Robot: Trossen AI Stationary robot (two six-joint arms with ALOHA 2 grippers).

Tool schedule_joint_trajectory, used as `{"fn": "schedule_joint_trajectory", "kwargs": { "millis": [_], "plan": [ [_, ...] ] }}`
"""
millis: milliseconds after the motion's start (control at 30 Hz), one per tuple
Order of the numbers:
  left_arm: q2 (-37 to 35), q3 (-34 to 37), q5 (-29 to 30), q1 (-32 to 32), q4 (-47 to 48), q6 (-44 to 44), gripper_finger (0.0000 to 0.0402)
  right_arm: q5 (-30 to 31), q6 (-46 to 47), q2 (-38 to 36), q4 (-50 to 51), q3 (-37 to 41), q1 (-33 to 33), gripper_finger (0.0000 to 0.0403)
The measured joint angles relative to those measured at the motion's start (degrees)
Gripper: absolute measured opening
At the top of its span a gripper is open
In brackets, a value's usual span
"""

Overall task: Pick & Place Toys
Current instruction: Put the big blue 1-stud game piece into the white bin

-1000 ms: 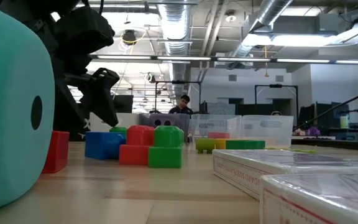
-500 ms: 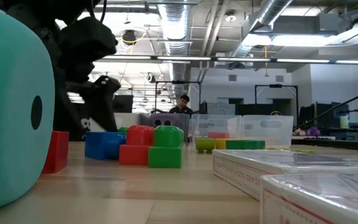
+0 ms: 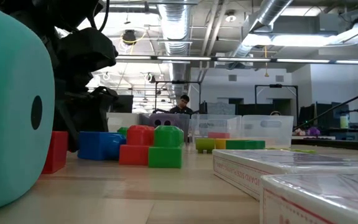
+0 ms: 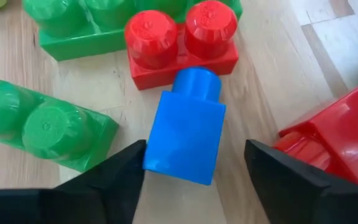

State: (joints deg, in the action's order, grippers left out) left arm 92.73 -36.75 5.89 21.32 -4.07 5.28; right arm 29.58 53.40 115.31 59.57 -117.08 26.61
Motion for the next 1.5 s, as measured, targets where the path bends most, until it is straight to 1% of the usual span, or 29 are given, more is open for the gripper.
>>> {"fn": "schedule_joint_trajectory", "kwargs": {
  "millis": [67,200,233,400,500,567,633,700,867,967,1033,1100,1167,1267,1367,1500],
  "plan": [
    [0.0,0.0,0.07,0.0,0.0,0.09,0.0215,0.0,-0.56,0.0,0.0,0.0,0.0,0.0161],
    [-0.12,0.0,0.03,0.0,-0.02,0.4,0.0124,0.06,-0.89,0.0,0.0,0.0,-0.06,0.0161],
    [-0.37,0.0,-0.14,-0.01,0.02,1.51,0.011,0.04,-0.89,0.0,-0.02,0.0,-0.13,0.0161],
    [-3.24,0.02,-0.24,-1.09,0.26,8.71,0.011,0.05,-0.88,0.0,-0.02,0.0,-0.13,0.0161],
    [-7.47,0.02,0.36,-2.02,0.24,9.01,0.011,0.07,-0.9,0.0,-0.02,0.0,-0.13,0.0161],
    [-11.52,0.02,2.26,-2.71,1.15,8.96,0.011,0.07,-1.11,0.0,-0.02,0.0,-0.13,0.0161],
    [-16.33,-0.02,6.06,-3.54,3.53,8.85,0.011,0.15,-1.32,0.0,-0.04,0.0,-0.13,0.0161],
    [-21.2,-0.02,11.07,-4.5,6.56,8.69,0.011,0.28,-1.32,0.0,-0.04,0.0,-0.13,0.0161],
    [-33.79,-0.02,26.85,-8.14,14.61,8.7,0.011,0.29,-1.32,0.0,-0.29,0.0,-0.13,0.0161],
    [-40.32,-0.02,36.02,-11.32,17.2,8.7,0.011,0.31,-1.32,0.0,-0.81,0.0,-0.13,0.0161],
    [-43.86,-0.02,40.53,-13.92,17.89,8.7,0.011,0.32,-1.38,0.0,-1.93,0.0,-0.13,0.0161],
    [-46.54,-0.02,43.62,-17.03,18.2,8.71,0.011,0.38,-1.51,0.0,-2.99,0.0,-0.13,0.0161],
    [-48.21,-0.02,44.39,-20.64,18.46,8.65,0.011,0.42,-1.76,0.0,-3.94,0.0,-0.14,0.0161],
    [-48.7,-0.02,43.99,-26.35,18.99,8.52,0.011,0.46,-3.09,0.0,-5.83,0.0,-0.13,0.0161],
    [-47.71,-0.02,39.03,-32.22,18.91,6.01,0.011,0.46,-3.87,0.0,-6.93,0.0,-0.13,0.0161],
    [-44.22,0.0,31.31,-39.19,18.38,2.34,0.0109,0.44,-3.91,0.0,-7.18,0.0,-0.13,0.0161]
  ]
}}
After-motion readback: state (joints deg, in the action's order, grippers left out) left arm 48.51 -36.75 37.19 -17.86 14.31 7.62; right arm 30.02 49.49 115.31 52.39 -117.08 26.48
